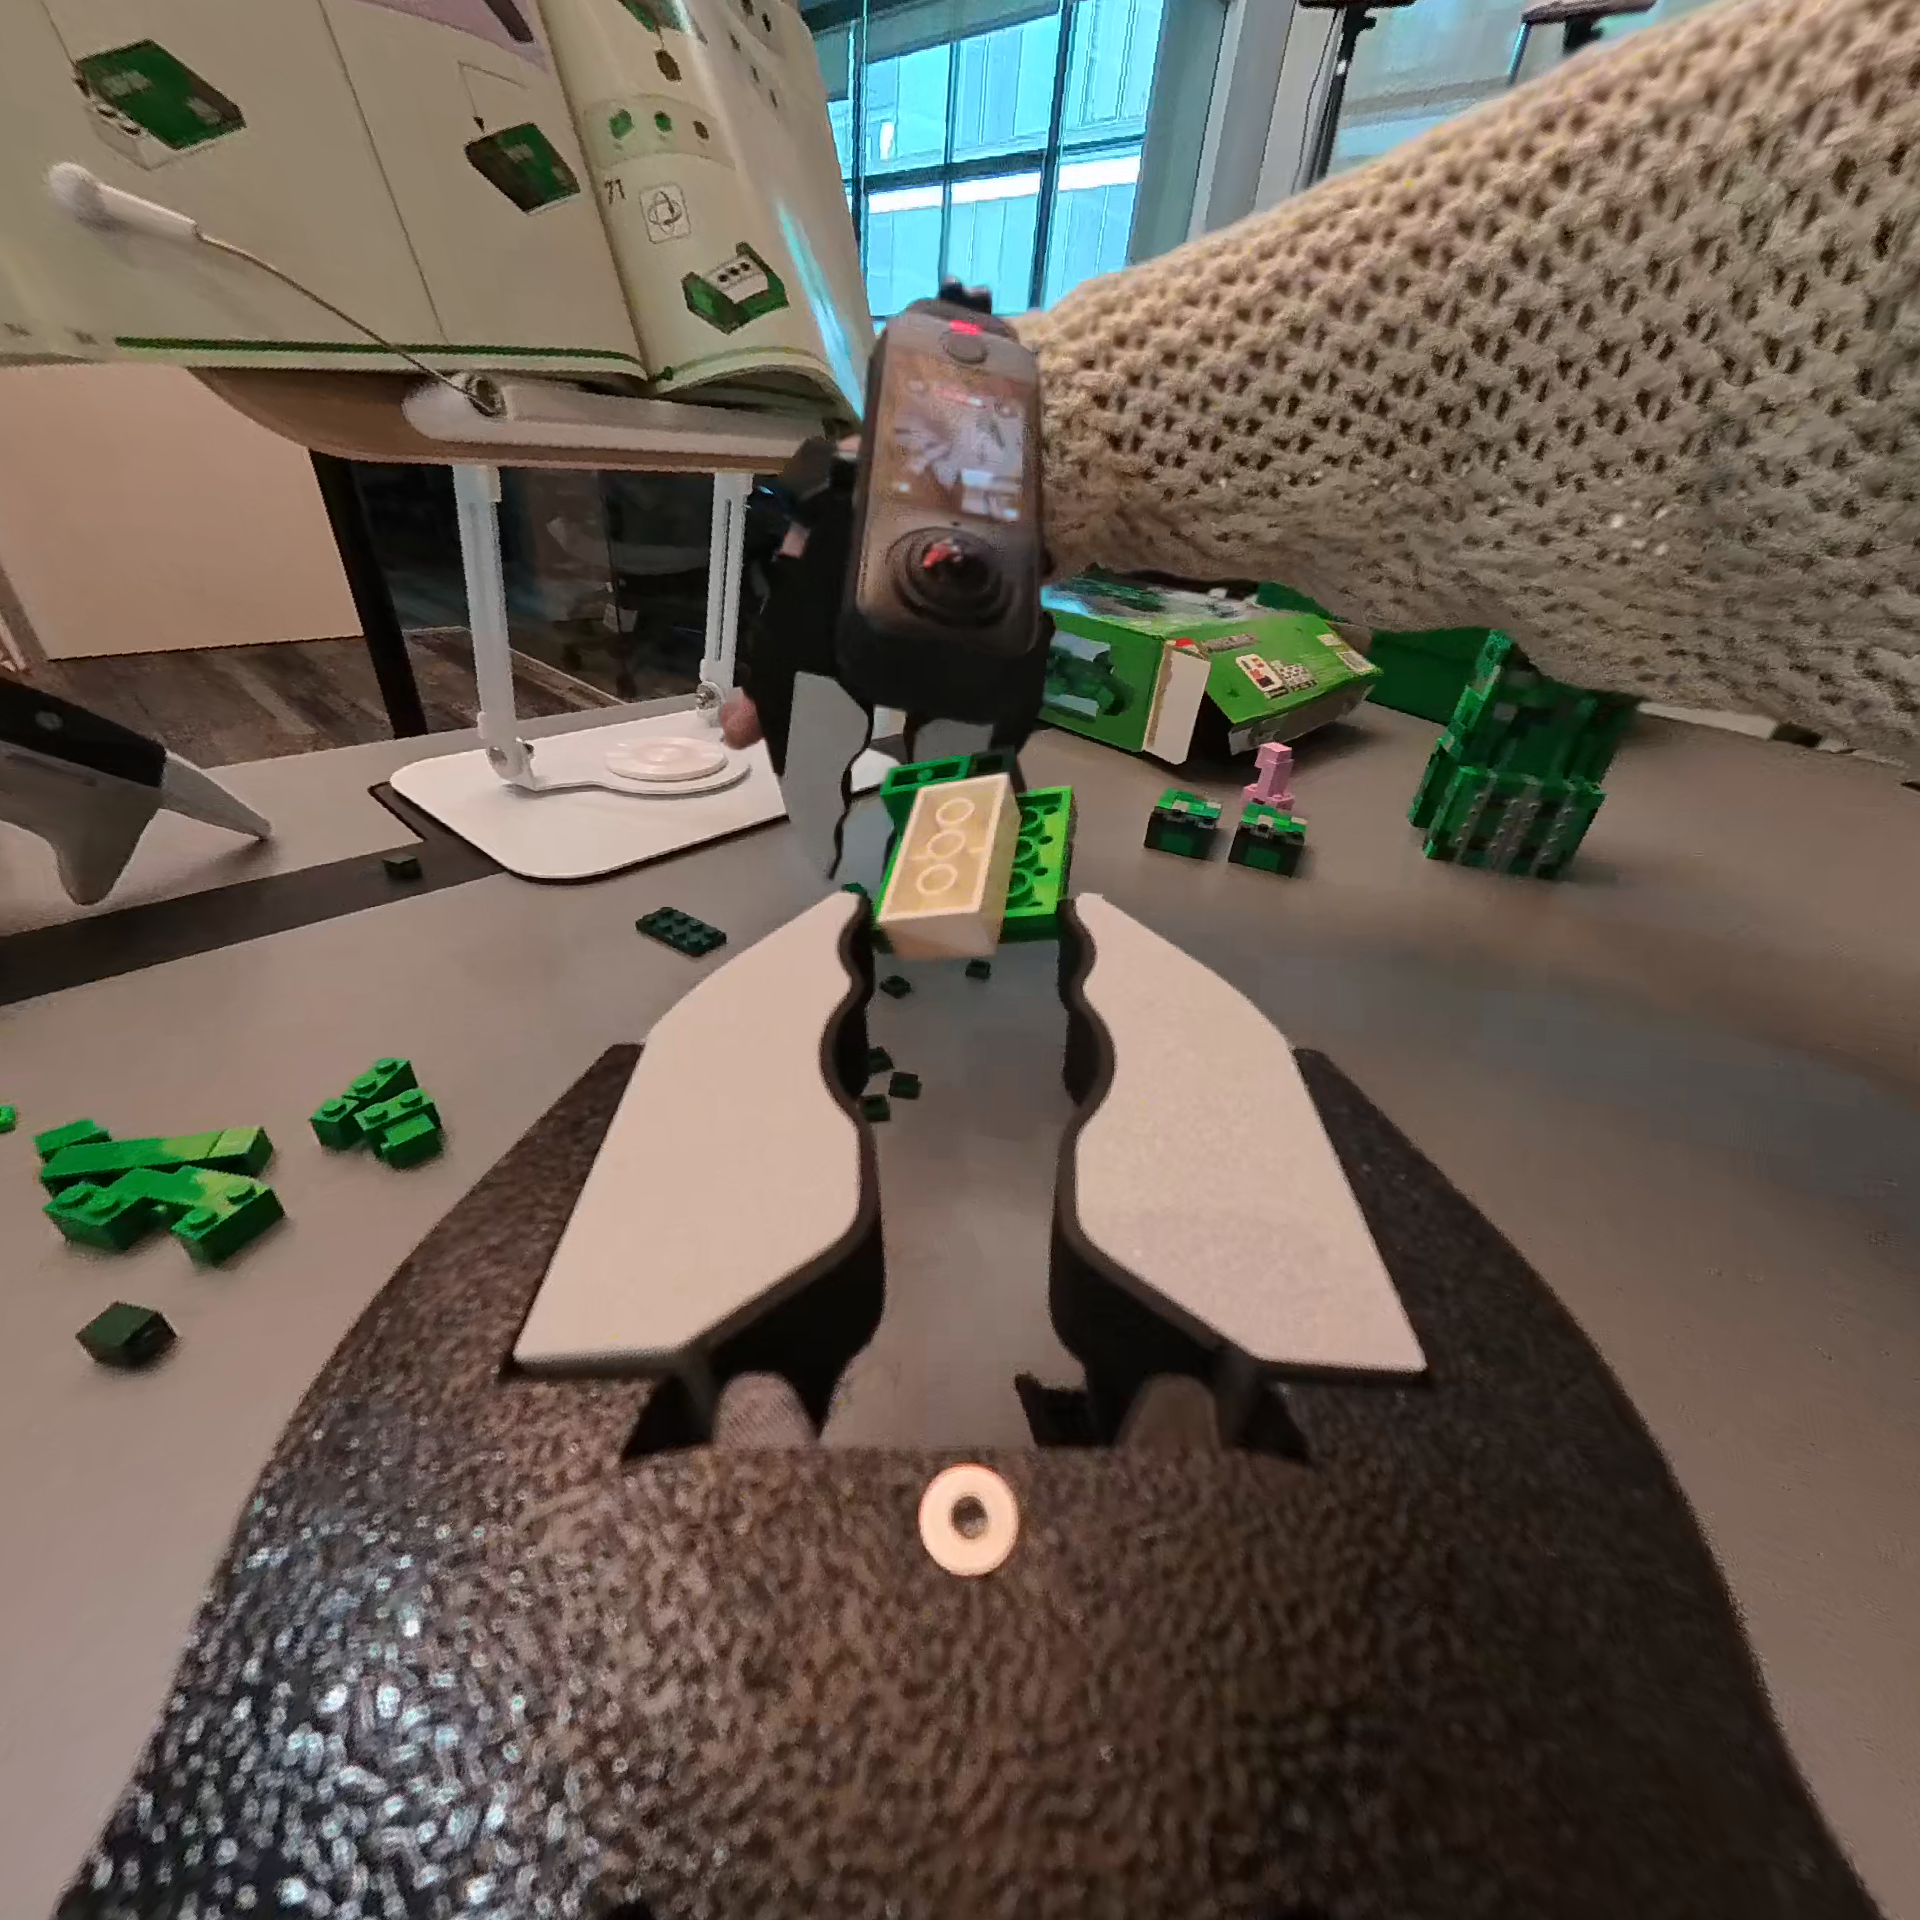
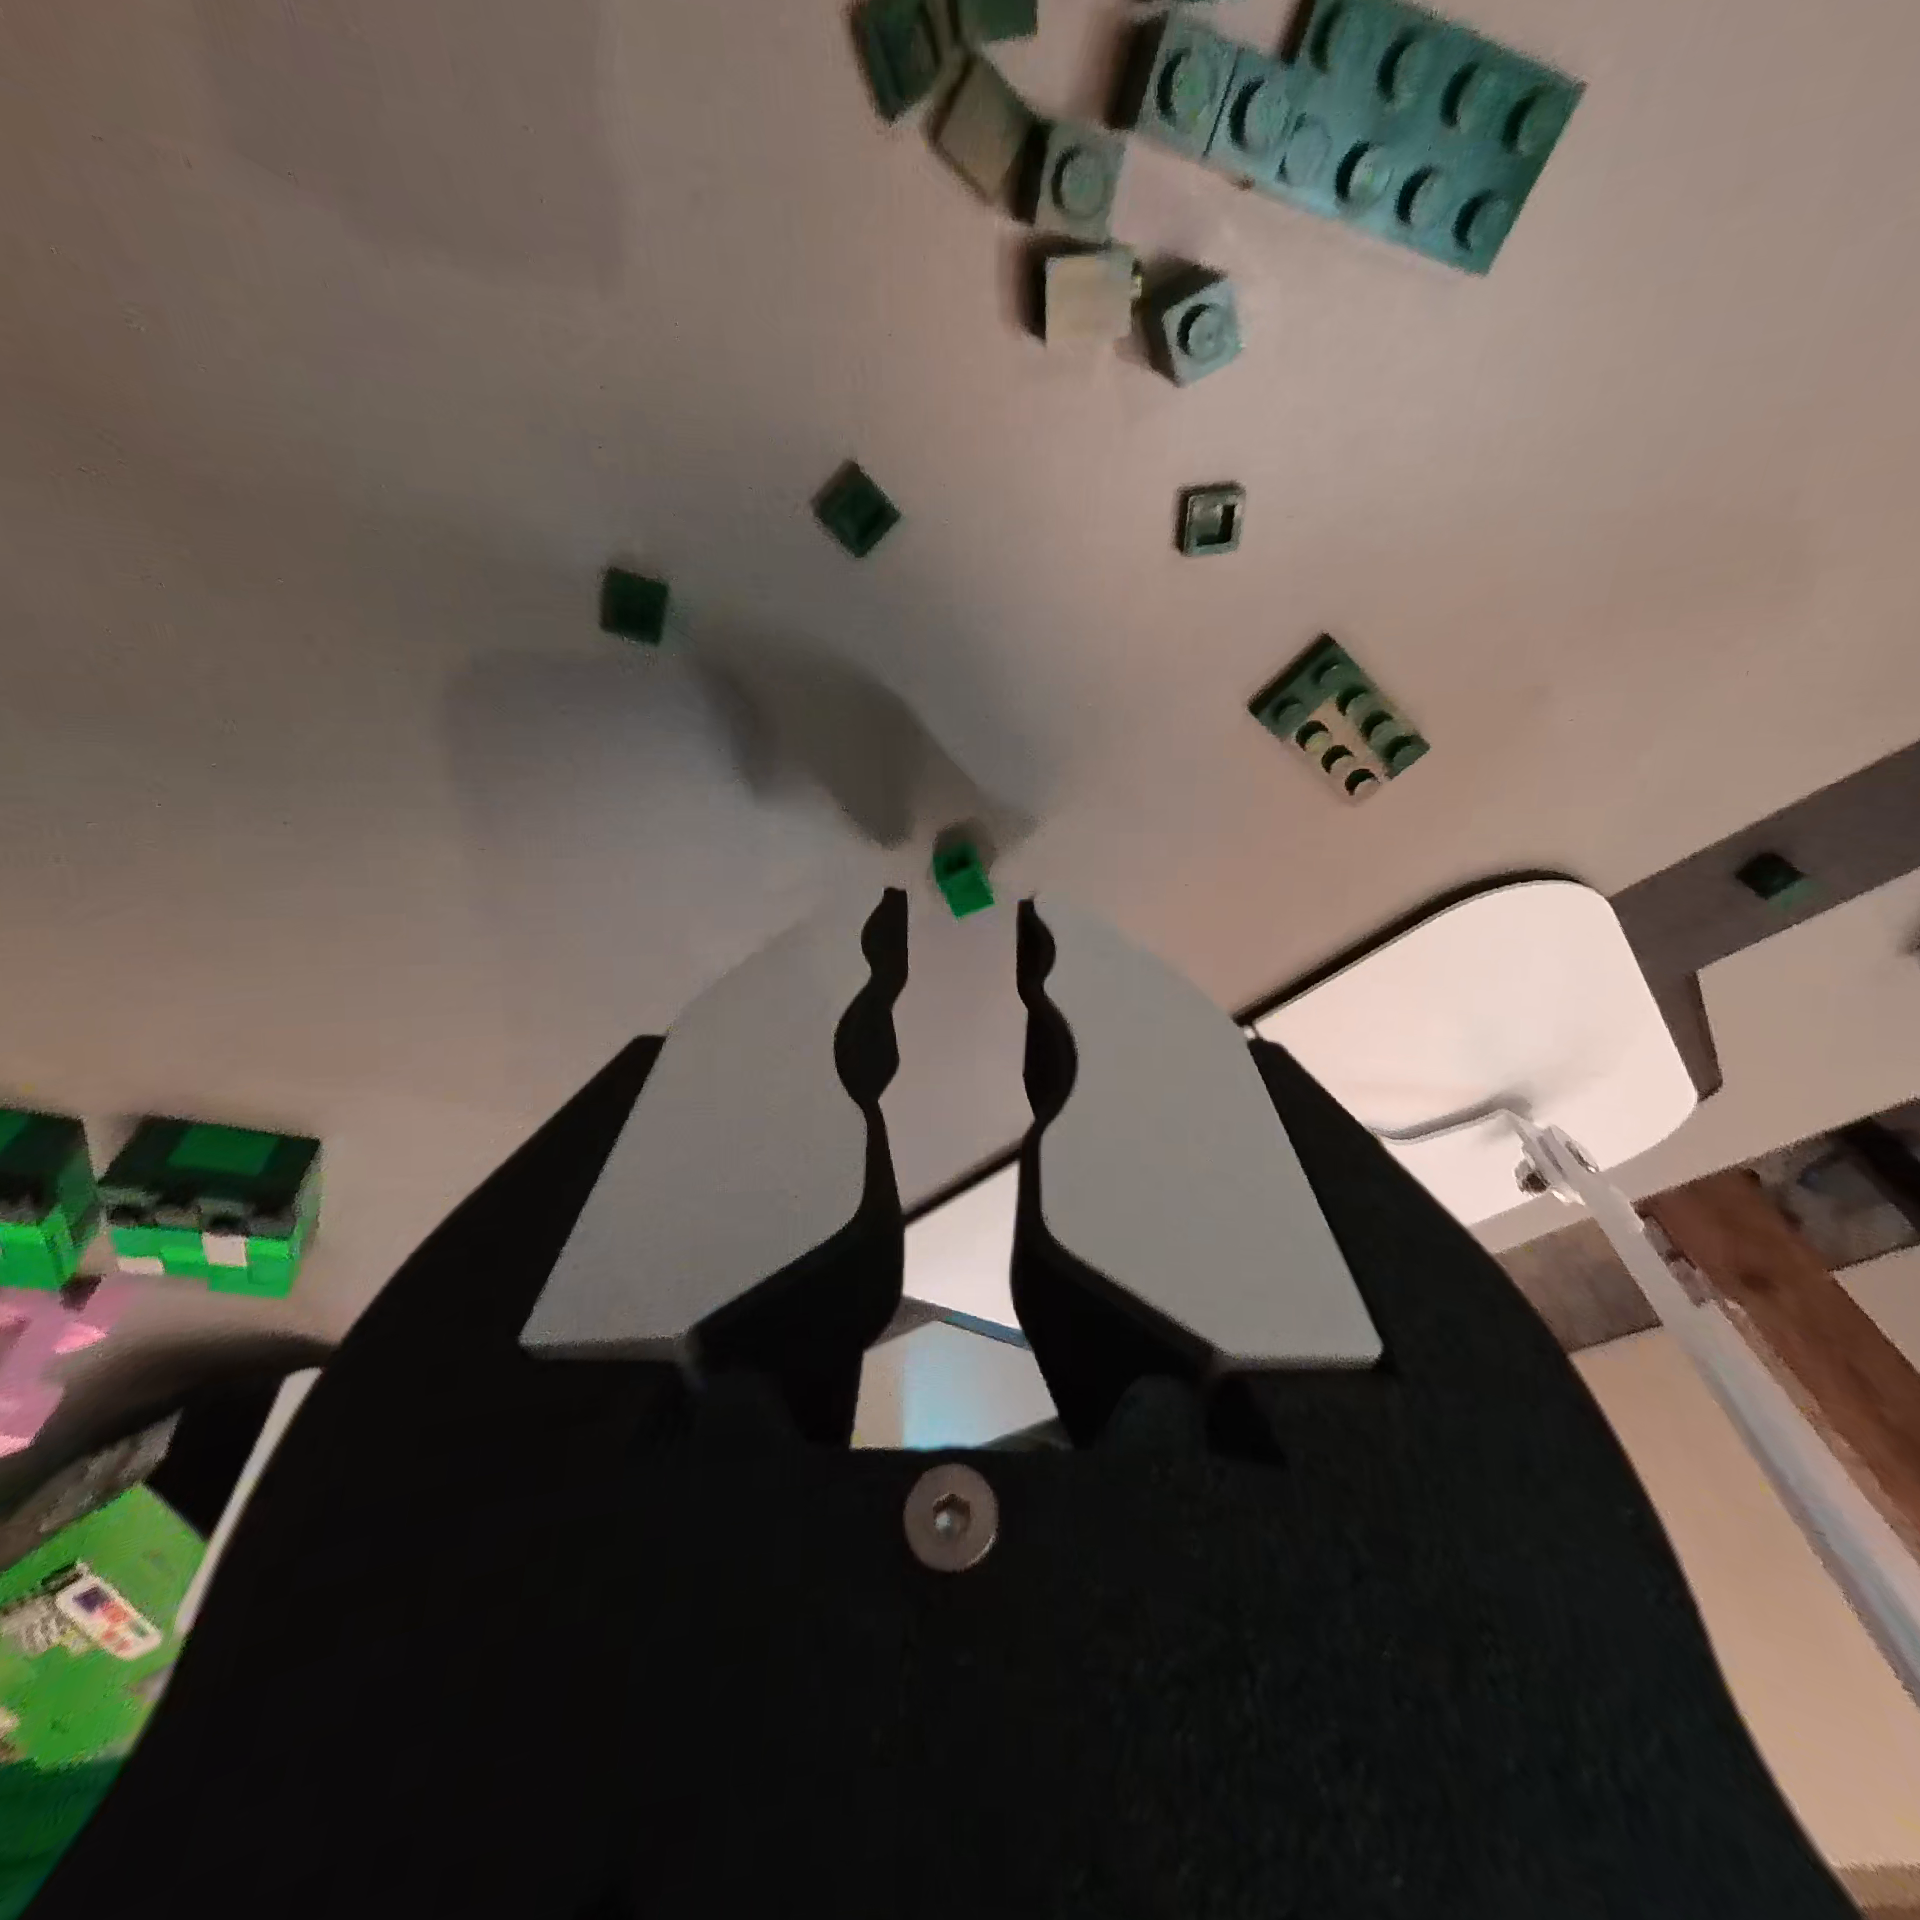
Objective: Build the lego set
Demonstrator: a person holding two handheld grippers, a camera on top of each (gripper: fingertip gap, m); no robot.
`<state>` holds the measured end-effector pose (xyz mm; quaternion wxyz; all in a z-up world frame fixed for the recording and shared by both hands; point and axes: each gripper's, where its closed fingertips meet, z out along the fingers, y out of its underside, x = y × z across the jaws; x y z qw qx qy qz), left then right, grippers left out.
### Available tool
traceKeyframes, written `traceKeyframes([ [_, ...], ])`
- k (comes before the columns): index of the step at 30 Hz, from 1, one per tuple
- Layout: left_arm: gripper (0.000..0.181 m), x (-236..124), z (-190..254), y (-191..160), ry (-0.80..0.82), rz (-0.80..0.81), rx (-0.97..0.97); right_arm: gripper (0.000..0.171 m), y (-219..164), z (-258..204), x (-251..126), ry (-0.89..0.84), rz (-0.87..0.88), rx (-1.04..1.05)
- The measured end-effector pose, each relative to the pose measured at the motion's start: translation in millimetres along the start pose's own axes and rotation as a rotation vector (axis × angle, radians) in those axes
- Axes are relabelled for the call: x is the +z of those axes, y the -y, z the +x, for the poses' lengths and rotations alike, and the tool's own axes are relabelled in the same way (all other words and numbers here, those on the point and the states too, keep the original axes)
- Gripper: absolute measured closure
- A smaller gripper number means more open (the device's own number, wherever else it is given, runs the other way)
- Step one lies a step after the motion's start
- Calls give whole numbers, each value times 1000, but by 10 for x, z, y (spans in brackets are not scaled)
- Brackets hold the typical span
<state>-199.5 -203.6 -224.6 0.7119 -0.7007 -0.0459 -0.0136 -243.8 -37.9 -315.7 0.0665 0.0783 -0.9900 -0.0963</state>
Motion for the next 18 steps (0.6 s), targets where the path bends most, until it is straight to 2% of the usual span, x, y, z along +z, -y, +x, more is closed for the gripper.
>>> traceKeyframes([
  [12,148,1,-1,-3,-9,-4,-9,163,-29,-6,110,58,-27,-50],
  [15,148,-3,-21,2,0,1,-17,163,-37,17,76,31,-27,15],
  [18,148,-14,-88,15,49,12,-25,163,85,181,-137,-138,91,229],
])
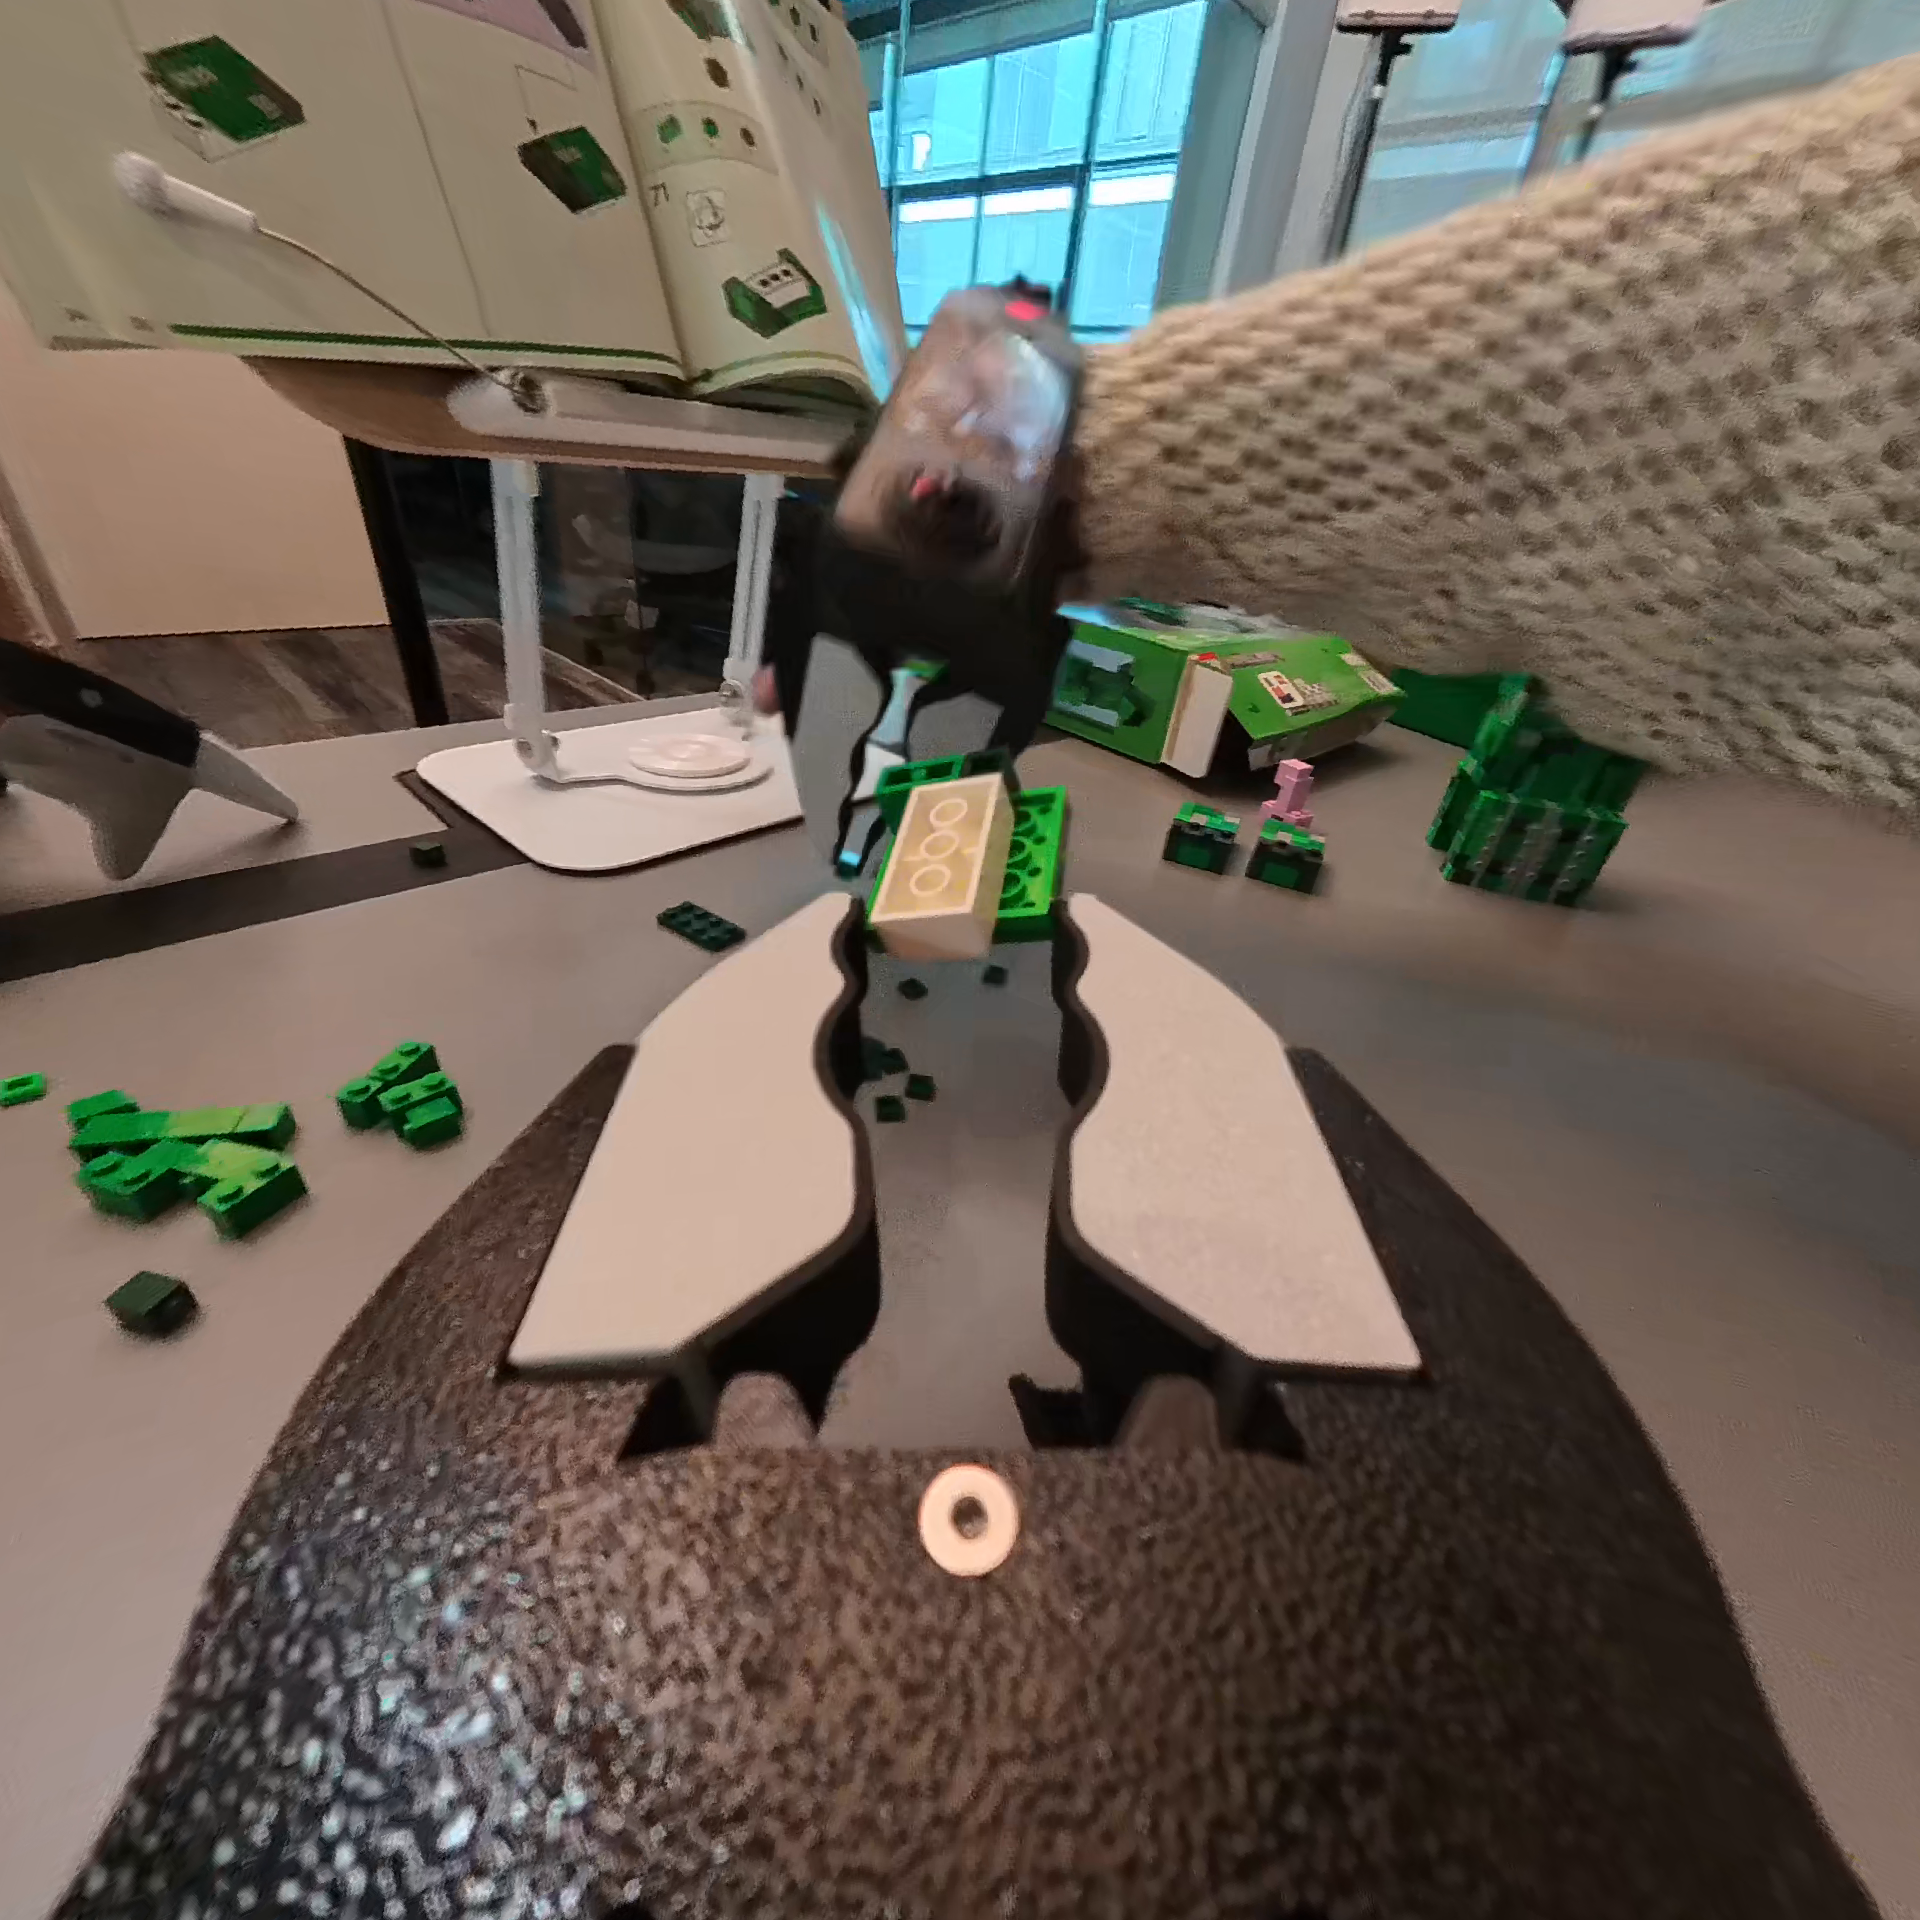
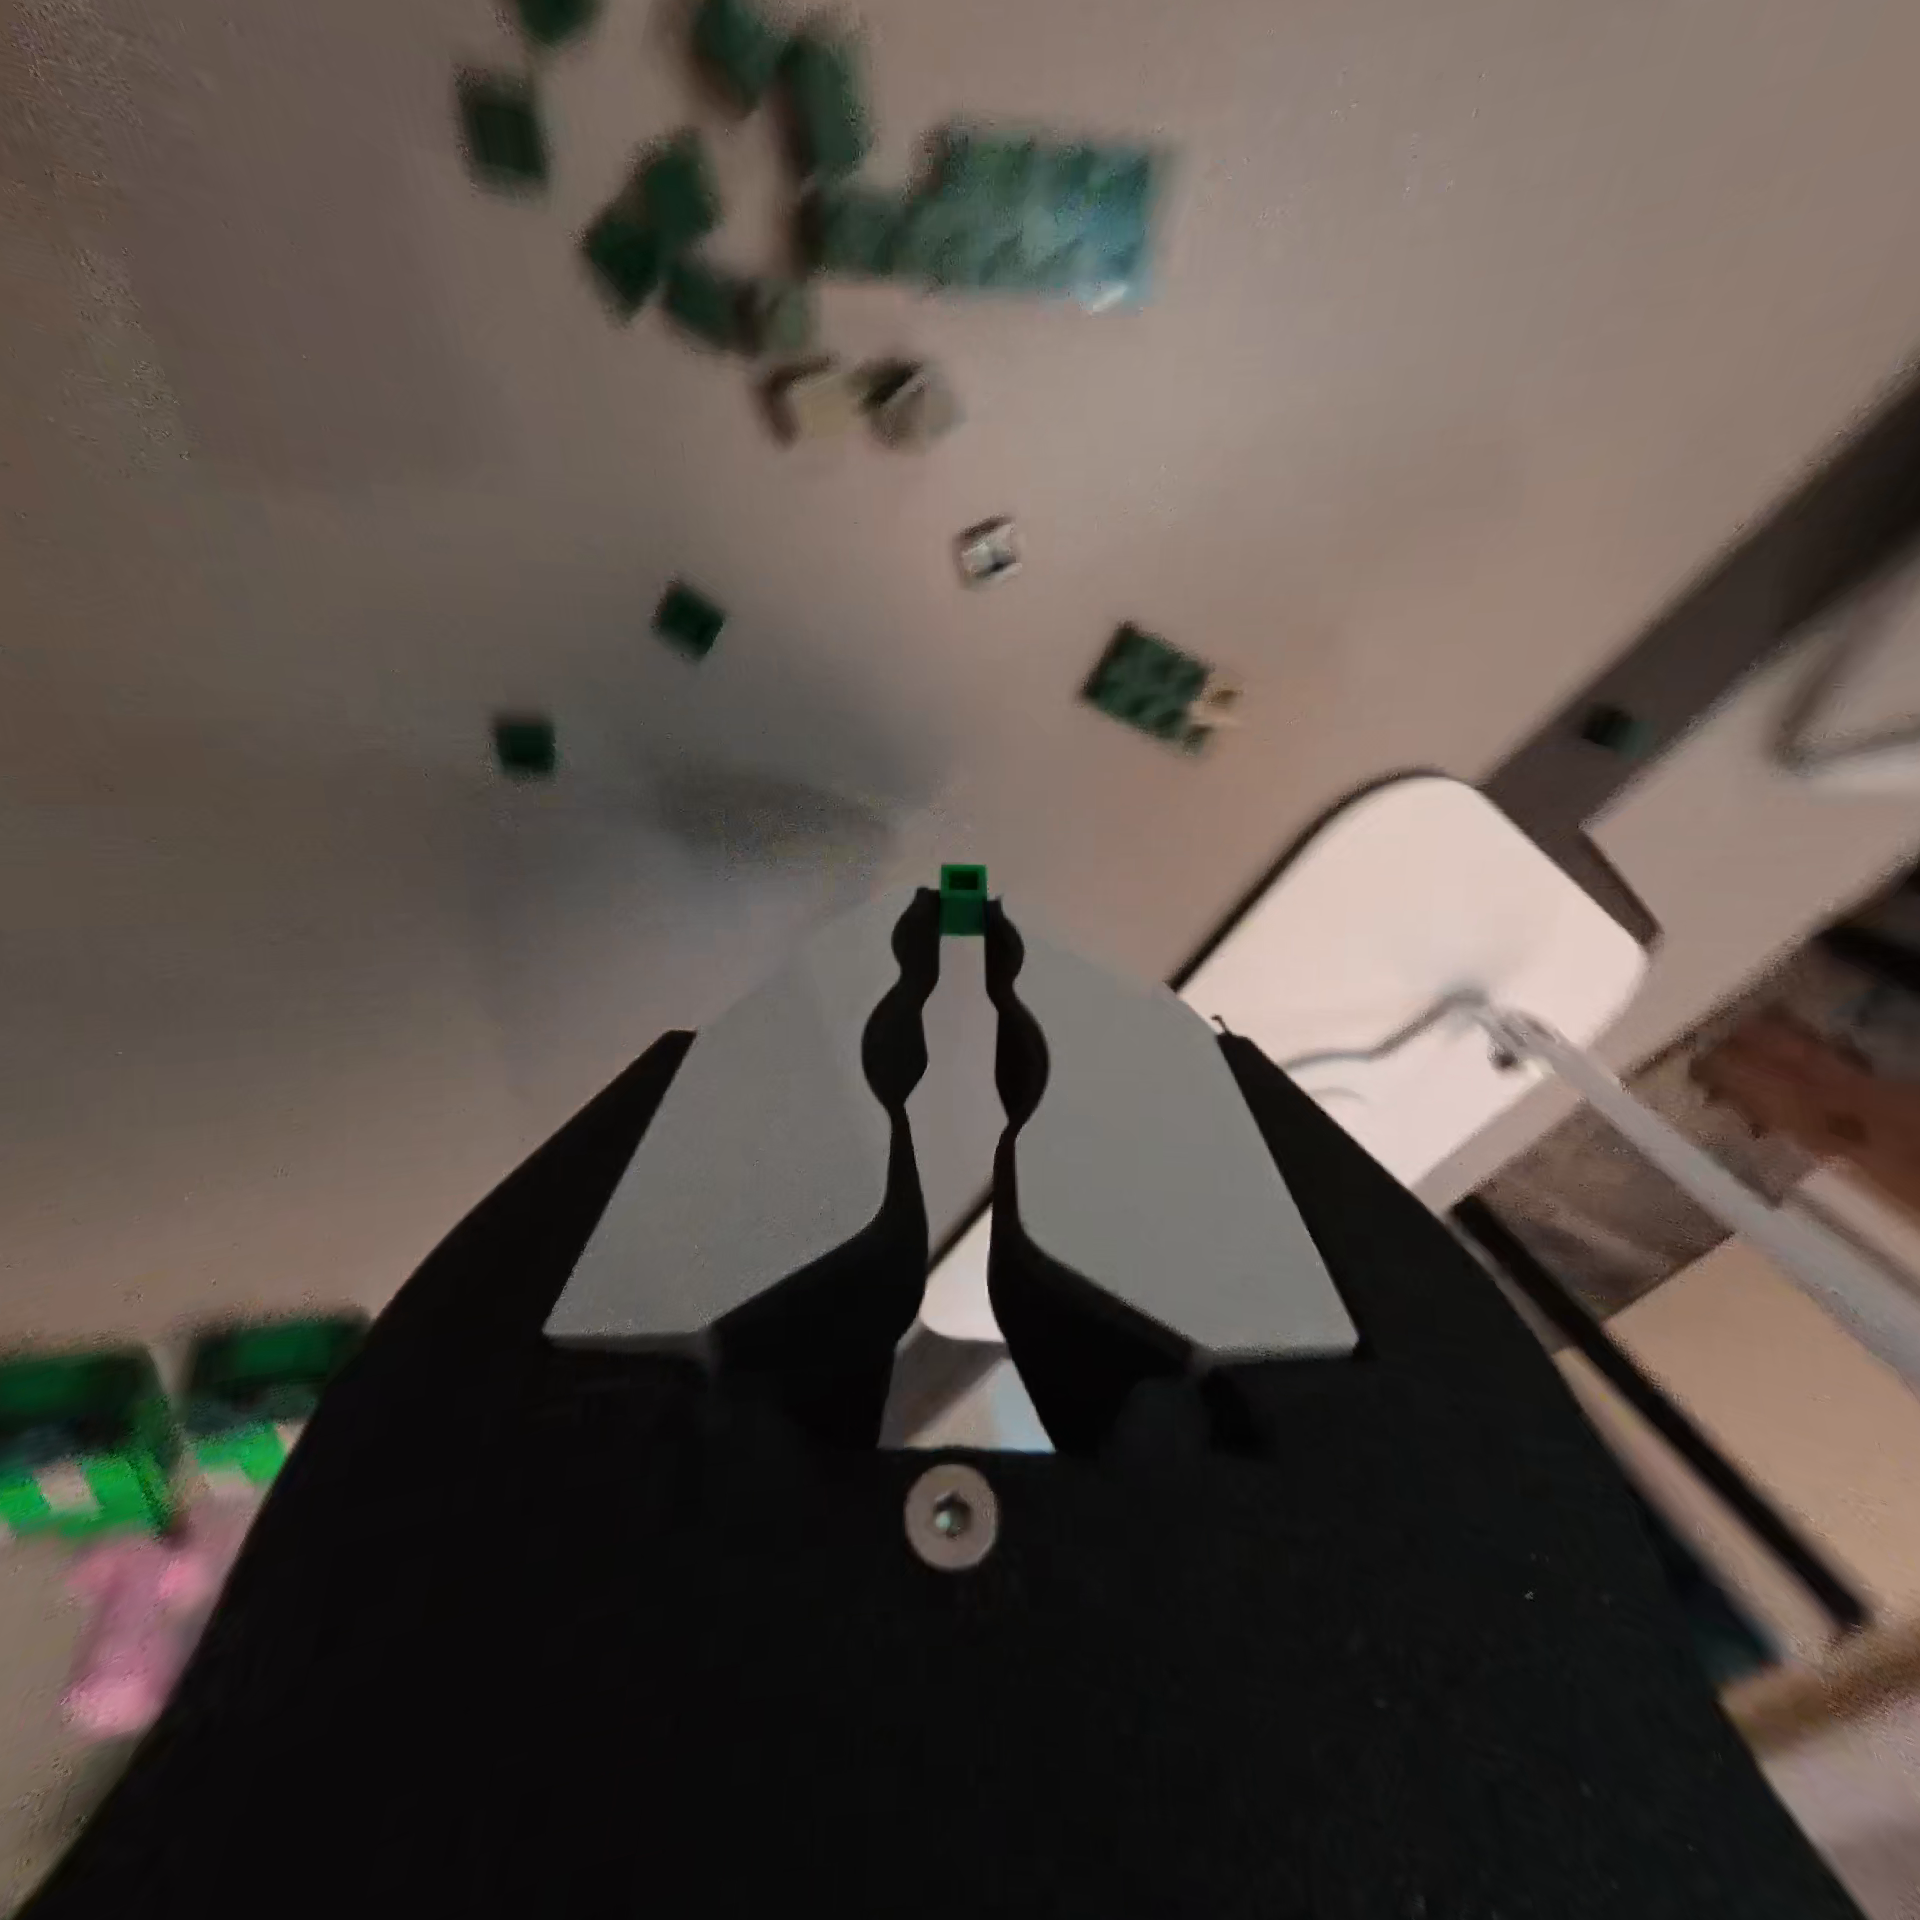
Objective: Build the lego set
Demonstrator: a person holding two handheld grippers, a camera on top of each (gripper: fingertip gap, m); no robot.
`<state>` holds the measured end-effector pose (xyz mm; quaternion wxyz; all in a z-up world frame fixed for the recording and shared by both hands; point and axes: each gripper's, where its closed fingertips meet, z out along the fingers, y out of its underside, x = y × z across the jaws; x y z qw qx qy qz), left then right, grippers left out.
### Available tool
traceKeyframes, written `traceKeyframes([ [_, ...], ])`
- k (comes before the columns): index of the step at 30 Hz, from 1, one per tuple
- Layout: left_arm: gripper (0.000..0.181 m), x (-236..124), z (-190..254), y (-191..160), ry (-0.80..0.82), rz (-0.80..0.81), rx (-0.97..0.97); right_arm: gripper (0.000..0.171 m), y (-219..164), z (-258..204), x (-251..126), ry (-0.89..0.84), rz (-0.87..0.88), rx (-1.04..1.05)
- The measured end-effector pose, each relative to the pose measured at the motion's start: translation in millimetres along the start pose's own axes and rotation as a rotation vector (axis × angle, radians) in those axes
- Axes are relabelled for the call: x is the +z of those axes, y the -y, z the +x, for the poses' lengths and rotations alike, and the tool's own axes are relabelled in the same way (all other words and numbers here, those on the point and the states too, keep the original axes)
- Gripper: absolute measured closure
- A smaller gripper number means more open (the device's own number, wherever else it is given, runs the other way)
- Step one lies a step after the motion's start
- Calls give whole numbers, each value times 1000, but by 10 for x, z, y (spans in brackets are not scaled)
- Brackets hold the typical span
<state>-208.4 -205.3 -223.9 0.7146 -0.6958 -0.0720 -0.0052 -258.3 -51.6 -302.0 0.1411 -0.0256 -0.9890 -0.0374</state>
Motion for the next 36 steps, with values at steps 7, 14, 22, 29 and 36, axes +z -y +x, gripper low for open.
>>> traceKeyframes([
  [7,148,-76,-209,87,293,94,-38,163,826,-27,-1092,-418,665,795],
  [14,148,41,-4,26,414,175,-258,163,1152,-370,-1653,-618,933,995],
  [22,148,35,204,142,363,253,-140,163,1434,-419,-1516,-526,789,905],
  [29,148,43,217,143,353,251,-136,163,1375,-454,-1412,-561,633,858],
  [36,148,55,228,143,335,251,-141,163,1354,-452,-1404,-489,653,945],
])
